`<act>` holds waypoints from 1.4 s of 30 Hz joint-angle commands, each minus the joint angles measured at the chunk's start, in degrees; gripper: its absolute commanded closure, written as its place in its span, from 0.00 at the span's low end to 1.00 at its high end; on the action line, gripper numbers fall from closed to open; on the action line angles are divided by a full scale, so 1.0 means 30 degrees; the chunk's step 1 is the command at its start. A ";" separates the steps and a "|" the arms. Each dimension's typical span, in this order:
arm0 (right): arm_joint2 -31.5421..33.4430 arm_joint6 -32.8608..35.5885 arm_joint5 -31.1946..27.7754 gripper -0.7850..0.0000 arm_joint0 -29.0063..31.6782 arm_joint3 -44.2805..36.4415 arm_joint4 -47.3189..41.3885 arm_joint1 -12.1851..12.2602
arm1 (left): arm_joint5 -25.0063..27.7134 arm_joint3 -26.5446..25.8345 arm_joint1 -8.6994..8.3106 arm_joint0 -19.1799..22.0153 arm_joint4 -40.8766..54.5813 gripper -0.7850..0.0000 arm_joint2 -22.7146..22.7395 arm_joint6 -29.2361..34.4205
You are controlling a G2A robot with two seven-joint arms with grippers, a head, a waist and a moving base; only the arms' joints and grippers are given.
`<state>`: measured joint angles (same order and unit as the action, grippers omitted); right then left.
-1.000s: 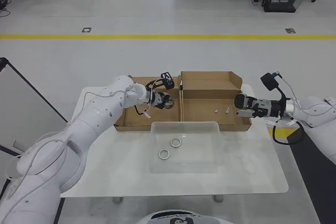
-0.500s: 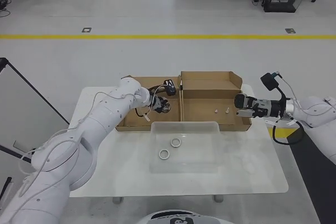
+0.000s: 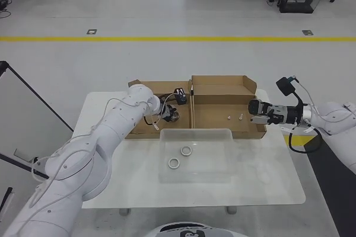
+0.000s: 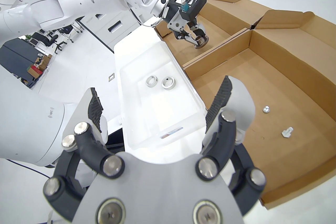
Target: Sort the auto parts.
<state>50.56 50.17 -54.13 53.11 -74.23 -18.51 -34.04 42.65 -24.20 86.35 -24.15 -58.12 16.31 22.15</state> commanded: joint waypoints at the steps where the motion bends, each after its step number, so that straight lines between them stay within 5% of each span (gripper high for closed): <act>1: 0.0000 0.0000 0.0000 0.00 0.0000 0.0000 0.0000 0.0000 | 0.0047 0.0333 0.0156 -0.0009 -0.0139 1.00 -0.0015 -0.0073; 5: 0.0000 0.0000 0.0000 0.00 0.0000 0.0000 0.0000 0.0000 | 0.0056 0.0907 0.0419 0.0013 -0.0465 1.00 -0.0043 -0.0178; 6: 0.0000 0.0000 0.0000 0.00 0.0000 0.0000 0.0000 0.0000 | 0.0061 0.1063 0.0472 0.0023 -0.0547 0.84 -0.0046 -0.0198; 7: 0.0000 0.0000 0.0000 0.00 0.0000 0.0000 0.0000 0.0000 | 0.0068 0.1201 0.0525 0.0032 -0.0604 0.84 -0.0040 -0.0227; 11: 0.0000 0.0000 0.0000 0.00 0.0000 0.0000 0.0000 0.0000 | 0.0183 0.1601 0.0704 0.0103 -0.0773 0.49 0.0024 -0.0484; 12: 0.0000 0.0000 0.0000 0.00 0.0000 0.0000 0.0000 0.0000 | 0.0221 0.1675 0.0742 0.0119 -0.0813 0.23 0.0040 -0.0523; 13: 0.0000 0.0000 0.0000 0.00 0.0000 0.0000 0.0000 0.0000 | 0.0241 0.1747 0.0778 0.0130 -0.0830 0.08 0.0067 -0.0584; 14: 0.0000 0.0000 0.0000 0.00 0.0000 0.0000 0.0000 0.0000 | 0.0261 0.1821 0.0810 0.0142 -0.0854 0.04 0.0092 -0.0645; 28: 0.0000 0.0000 0.0000 0.00 0.0000 0.0000 0.0000 0.0000 | 0.0317 0.1884 0.0928 0.0928 0.0117 0.00 0.1265 -0.2872; 42: 0.0000 0.0000 0.0000 0.00 0.0000 0.0000 0.0000 0.0000 | 0.2215 0.0399 0.0052 0.1166 0.1205 0.00 0.2658 -0.4343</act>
<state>50.56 50.17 -54.13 53.11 -74.23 -18.51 -34.04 49.36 -23.05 86.48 -20.67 -54.44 24.33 9.13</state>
